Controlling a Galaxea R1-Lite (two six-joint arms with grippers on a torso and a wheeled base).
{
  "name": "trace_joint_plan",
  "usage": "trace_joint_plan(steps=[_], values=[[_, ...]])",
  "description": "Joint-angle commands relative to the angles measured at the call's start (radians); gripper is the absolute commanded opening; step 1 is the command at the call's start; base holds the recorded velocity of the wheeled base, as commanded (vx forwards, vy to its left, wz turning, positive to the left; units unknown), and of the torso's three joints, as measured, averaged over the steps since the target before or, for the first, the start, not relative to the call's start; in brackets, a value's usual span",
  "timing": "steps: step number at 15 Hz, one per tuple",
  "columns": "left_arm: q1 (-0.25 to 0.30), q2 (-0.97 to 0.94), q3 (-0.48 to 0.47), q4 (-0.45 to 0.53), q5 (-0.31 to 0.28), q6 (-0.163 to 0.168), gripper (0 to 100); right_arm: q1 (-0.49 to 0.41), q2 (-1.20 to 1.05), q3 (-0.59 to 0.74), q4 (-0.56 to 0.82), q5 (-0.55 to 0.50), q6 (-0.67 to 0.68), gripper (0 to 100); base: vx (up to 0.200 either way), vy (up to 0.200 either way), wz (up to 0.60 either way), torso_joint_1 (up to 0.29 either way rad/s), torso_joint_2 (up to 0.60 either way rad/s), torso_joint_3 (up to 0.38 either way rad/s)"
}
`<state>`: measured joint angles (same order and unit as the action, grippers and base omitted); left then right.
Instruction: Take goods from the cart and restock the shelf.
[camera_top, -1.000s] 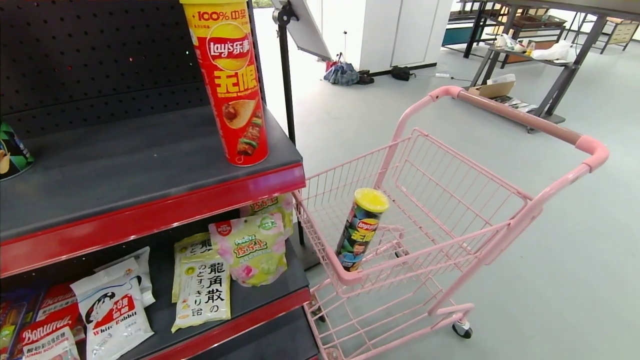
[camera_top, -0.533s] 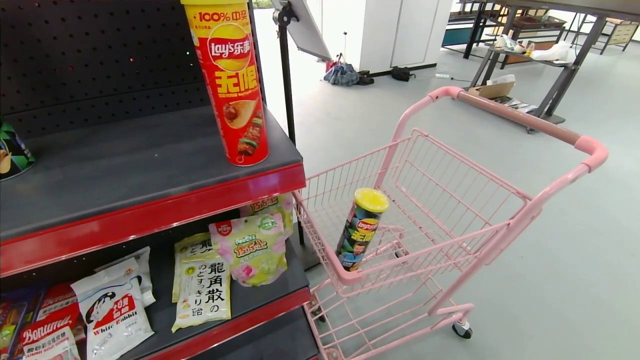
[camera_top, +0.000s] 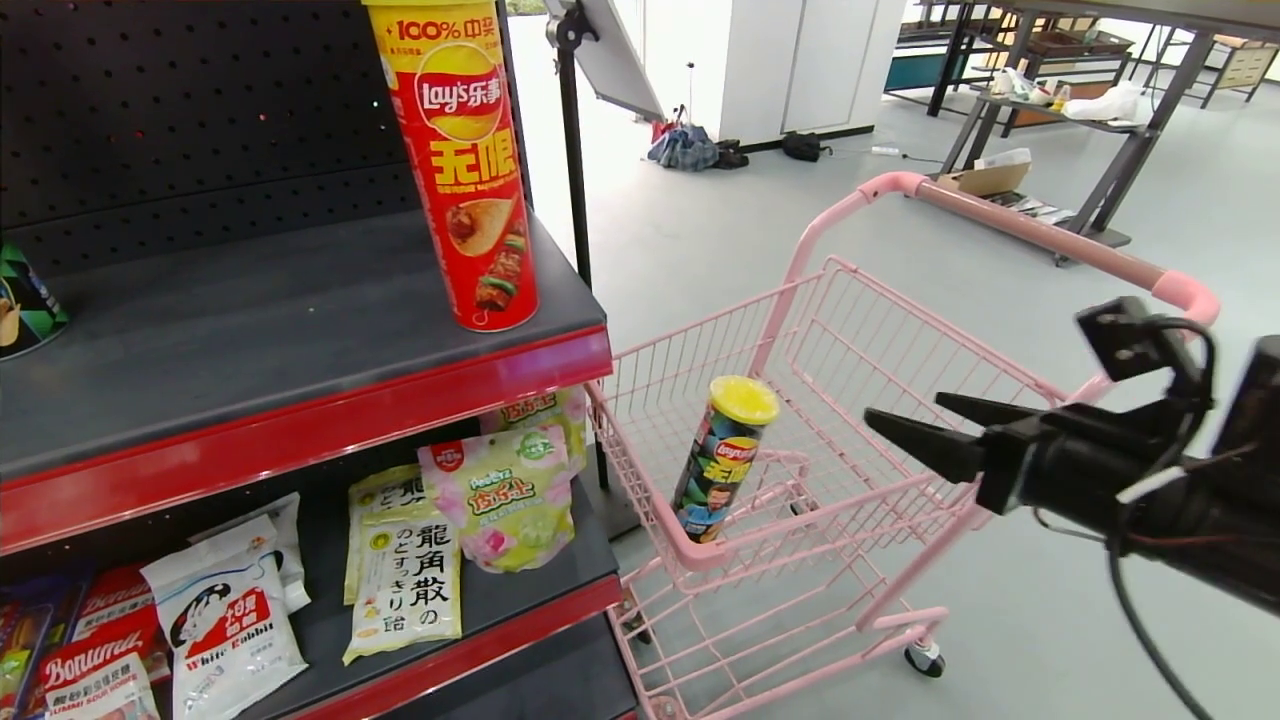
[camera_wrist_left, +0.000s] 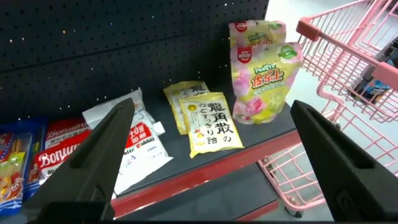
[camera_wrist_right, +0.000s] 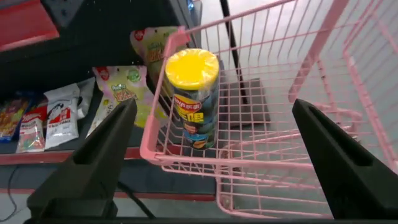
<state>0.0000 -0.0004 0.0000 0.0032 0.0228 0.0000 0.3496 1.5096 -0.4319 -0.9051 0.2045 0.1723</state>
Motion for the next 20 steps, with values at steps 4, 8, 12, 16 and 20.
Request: trace_joint_plan(steps=[4,8,12,16,20], values=[[0.0,0.0,0.0,0.0,0.0,0.0,100,0.049,0.36,-0.047,-0.169,0.033,0.075,100,0.0,0.0,0.0,0.0,0.0,0.0],[0.0,0.0,0.0,0.0,0.0,0.002,100,0.094,0.417,-0.111,-0.17,0.036,0.075,100,0.0,0.0,0.0,0.0,0.0,0.0],[0.0,0.0,0.0,0.0,0.0,0.002,100,0.1,0.494,-0.191,-0.172,0.03,0.068,100,0.0,0.0,0.0,0.0,0.0,0.0],[0.0,0.0,0.0,0.0,0.0,0.002,100,0.112,0.564,-0.272,-0.172,0.012,0.067,100,0.0,0.0,0.0,0.0,0.0,0.0],[0.0,0.0,0.0,-0.002,0.0,0.003,100,0.129,0.607,-0.344,-0.172,0.009,0.07,100,0.0,0.0,0.0,0.0,0.0,0.0]])
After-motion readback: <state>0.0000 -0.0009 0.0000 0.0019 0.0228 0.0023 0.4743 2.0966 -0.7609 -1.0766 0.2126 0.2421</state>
